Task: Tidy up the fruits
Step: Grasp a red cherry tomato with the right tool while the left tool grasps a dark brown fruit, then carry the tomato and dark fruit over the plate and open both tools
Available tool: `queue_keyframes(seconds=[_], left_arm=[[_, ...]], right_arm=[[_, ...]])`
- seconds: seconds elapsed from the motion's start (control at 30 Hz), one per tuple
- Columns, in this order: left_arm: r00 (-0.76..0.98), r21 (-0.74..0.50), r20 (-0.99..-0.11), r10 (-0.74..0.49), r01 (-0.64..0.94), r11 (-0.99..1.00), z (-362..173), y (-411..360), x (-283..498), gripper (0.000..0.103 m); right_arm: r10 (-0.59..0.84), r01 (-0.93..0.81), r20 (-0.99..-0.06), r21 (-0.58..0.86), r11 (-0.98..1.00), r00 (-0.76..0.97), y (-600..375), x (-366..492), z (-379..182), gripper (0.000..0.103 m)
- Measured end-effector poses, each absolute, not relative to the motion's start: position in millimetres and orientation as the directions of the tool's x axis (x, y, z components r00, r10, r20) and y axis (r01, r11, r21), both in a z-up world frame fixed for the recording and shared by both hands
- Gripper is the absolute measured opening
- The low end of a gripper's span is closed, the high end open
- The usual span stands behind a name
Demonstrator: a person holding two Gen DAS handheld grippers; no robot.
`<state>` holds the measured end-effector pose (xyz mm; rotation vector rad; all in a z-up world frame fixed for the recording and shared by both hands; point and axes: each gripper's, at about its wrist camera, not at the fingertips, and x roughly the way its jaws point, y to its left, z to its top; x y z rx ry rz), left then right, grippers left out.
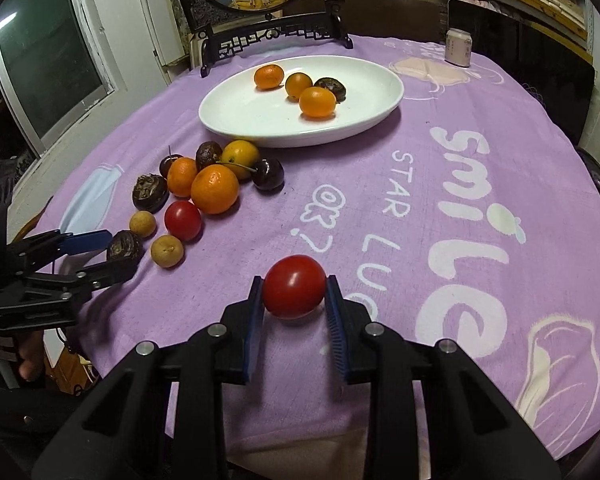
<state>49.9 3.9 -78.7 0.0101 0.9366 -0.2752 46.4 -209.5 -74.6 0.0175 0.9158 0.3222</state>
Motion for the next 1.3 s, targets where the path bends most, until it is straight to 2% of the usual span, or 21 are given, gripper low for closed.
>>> queue_keyframes(seconds=[0.03,0.1,0.13,0.9,1.3], left_arm=[[0.565,-0.102,-0.795,-0.221,0.235,0.967,-79.0,2.3,49.6,0.069],[0.574,-0.079,-0.792,-0.209,0.242,0.967,-79.0,-4.2,48.6,0.056],[0.57,-0.091,-0.79,-0.227,0.258,0.962,-77.6,-6.2,48.7,0.041],[0.632,-0.114,-0.747,-0.206,0.184,0.976,-35.7,22.7,60.2,0.04],[0.691,-0.066,-0.7,-0.181,0.19,0.98,-2.9,20.1,90.5,0.04]], right_arm=[[0.285,-0.267,-0.776,0.156,0.951,0.563,-210.1,46.3,-75.3,0.031],[0.293,-0.269,-0.775,0.164,0.949,0.56,-211.7,46.0,-76.3,0.031],[0.295,-0.27,-0.774,0.166,0.949,0.56,-212.1,45.7,-76.5,0.031],[0.307,-0.256,-0.78,0.193,0.947,0.546,-223.8,55.9,-85.2,0.031],[0.316,-0.3,-0.773,0.171,0.939,0.551,-207.5,67.6,-73.1,0.031]])
